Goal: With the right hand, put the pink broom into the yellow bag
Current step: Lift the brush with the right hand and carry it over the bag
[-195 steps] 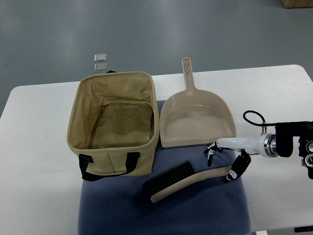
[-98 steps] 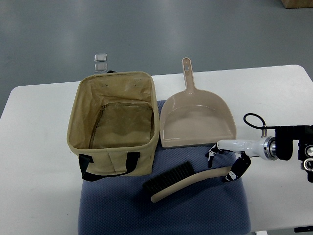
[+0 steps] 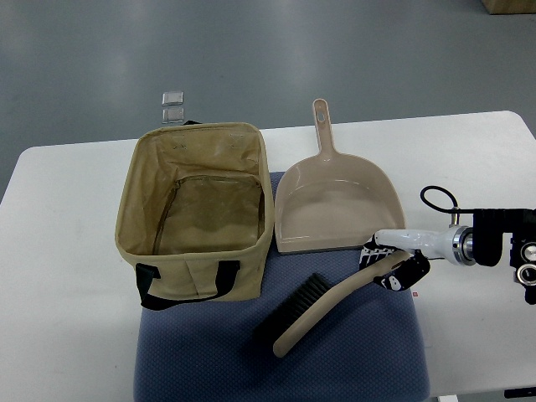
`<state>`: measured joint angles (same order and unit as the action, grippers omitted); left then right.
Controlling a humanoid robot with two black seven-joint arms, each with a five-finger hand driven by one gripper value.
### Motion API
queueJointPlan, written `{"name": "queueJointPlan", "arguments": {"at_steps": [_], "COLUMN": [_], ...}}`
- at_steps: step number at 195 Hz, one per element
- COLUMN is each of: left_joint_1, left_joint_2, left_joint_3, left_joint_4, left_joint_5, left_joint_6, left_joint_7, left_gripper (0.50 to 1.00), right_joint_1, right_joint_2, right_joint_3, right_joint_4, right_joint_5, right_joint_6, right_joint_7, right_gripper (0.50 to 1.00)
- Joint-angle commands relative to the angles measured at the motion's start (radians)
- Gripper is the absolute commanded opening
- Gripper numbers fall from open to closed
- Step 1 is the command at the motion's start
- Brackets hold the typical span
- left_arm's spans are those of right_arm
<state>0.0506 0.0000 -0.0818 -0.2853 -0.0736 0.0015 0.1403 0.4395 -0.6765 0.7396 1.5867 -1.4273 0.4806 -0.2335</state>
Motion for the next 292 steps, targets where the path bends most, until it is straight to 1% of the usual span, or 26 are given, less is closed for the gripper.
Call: {"name": "queueJointPlan", "arguments": {"at_steps": [1, 44, 77, 121, 162, 188, 239, 250, 259, 267, 292], "left_joint_1": [0.0, 0.0, 0.0, 0.0, 0.0, 0.0, 0.0, 0.0, 0.0, 0.0, 0.0], "left_joint_2": [0.0, 0.0, 0.0, 0.0, 0.0, 0.0, 0.0, 0.0, 0.0, 0.0, 0.0], "left_joint_3": [0.001, 0.001, 0.001, 0.001, 0.002, 0.002, 0.004, 0.002, 0.002, 0.002, 0.002], "left_joint_4": [-0.002, 0.0, 0.0, 0.002, 0.0, 0.0, -0.003, -0.003, -0.002, -0.002, 0.0], "left_joint_5": [0.0, 0.0, 0.0, 0.0, 0.0, 0.0, 0.0, 0.002, 0.001, 0.0, 0.0], "left_joint_6": [-0.003, -0.003, -0.005, -0.009, -0.009, -0.009, -0.009, -0.009, -0.009, -0.009, -0.011], "left_joint_7": [0.001, 0.001, 0.001, 0.001, 0.001, 0.001, 0.001, 0.001, -0.001, 0.001, -0.001], "left_gripper": [1.0, 1.0, 1.0, 1.0, 1.0, 1.0, 1.0, 1.0, 1.0, 1.0, 1.0], "right_joint_1": [0.007, 0.024, 0.053, 0.111, 0.243, 0.326, 0.438, 0.459, 0.481, 0.498, 0.584], "right_joint_2": [-0.008, -0.055, -0.121, -0.229, -0.37, -0.411, -0.388, -0.344, -0.278, -0.242, -0.101], "right_joint_3": [0.038, 0.08, 0.138, 0.233, 0.253, 0.254, 0.228, 0.227, 0.222, 0.216, 0.145], "right_joint_4": [0.006, 0.026, 0.039, 0.038, 0.027, 0.016, -0.047, -0.062, -0.086, -0.103, -0.183], "right_joint_5": [0.004, 0.021, 0.137, 0.301, 0.498, 0.574, 0.576, 0.564, 0.541, 0.51, 0.334], "right_joint_6": [0.021, 0.053, 0.13, 0.13, 0.13, 0.13, 0.13, 0.13, 0.13, 0.13, 0.13], "right_joint_7": [0.0, 0.003, 0.003, 0.006, 0.006, 0.005, -0.006, -0.01, -0.012, -0.014, -0.02], "right_gripper": [0.5, 0.5, 0.5, 0.5, 0.5, 0.5, 0.5, 0.5, 0.5, 0.5, 0.5]}}
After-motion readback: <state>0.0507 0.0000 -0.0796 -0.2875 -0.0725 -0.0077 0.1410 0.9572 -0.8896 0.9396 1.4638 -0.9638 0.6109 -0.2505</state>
